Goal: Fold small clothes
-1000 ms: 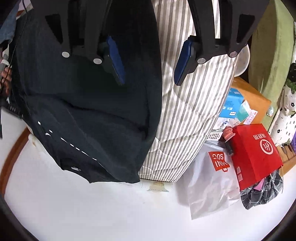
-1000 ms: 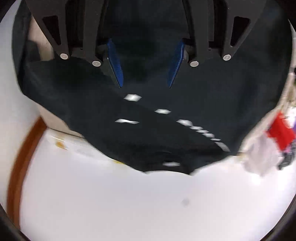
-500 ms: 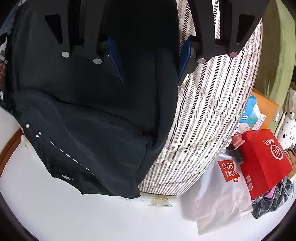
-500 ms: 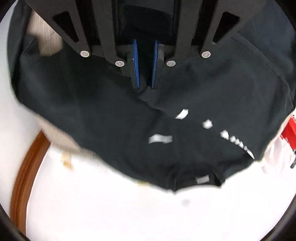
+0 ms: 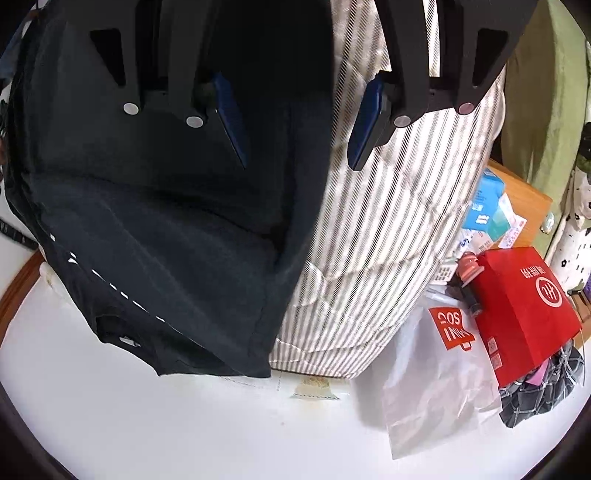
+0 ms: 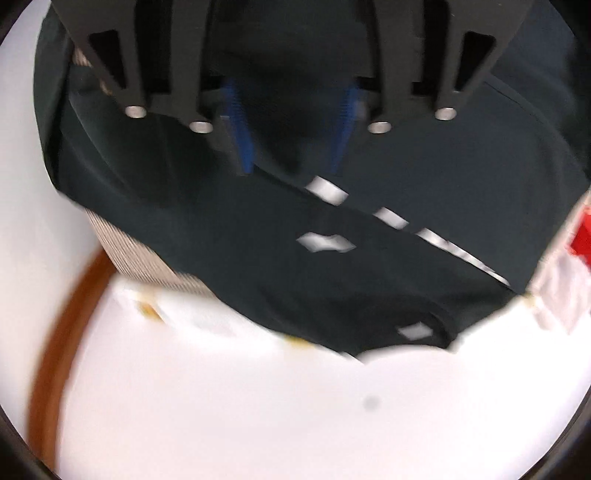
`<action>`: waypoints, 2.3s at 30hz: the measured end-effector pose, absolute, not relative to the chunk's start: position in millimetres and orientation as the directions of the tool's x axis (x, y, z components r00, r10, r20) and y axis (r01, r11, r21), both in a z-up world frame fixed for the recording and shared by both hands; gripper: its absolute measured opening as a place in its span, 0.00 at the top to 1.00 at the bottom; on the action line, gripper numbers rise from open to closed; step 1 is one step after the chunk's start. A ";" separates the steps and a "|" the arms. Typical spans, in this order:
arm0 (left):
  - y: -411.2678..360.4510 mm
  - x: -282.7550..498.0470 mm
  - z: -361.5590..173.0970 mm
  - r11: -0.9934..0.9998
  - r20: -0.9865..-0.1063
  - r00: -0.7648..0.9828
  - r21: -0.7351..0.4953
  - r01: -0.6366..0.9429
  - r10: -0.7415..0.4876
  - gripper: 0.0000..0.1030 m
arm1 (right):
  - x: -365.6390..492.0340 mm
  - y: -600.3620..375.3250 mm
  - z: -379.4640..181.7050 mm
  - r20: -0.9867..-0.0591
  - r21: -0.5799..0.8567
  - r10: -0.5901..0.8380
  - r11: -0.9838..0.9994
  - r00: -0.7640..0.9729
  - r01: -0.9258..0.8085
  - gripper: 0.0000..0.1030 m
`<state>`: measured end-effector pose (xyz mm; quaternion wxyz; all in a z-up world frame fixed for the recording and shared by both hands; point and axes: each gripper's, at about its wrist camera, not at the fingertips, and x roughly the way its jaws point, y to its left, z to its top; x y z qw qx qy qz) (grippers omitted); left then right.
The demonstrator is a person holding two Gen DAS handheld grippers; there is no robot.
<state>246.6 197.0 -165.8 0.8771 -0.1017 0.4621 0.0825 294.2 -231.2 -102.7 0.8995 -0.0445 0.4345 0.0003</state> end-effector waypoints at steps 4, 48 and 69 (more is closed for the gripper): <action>203.8 255.1 -165.4 0.964 -0.827 0.559 -0.096 -0.248 0.061 0.49 | 328.9 -148.6 -89.5 -0.767 -0.054 0.095 0.976 0.635 -0.212 0.51; 211.7 301.6 -176.7 0.981 -0.813 0.582 -0.099 -0.169 0.018 0.86 | 496.4 106.6 -150.4 -0.765 0.224 0.479 0.825 0.431 -0.519 0.88; 176.1 231.1 -169.2 0.992 -0.802 0.595 -0.021 -0.121 0.055 0.69 | 288.5 -218.6 -79.5 -0.769 0.044 0.041 0.999 0.638 -0.010 0.61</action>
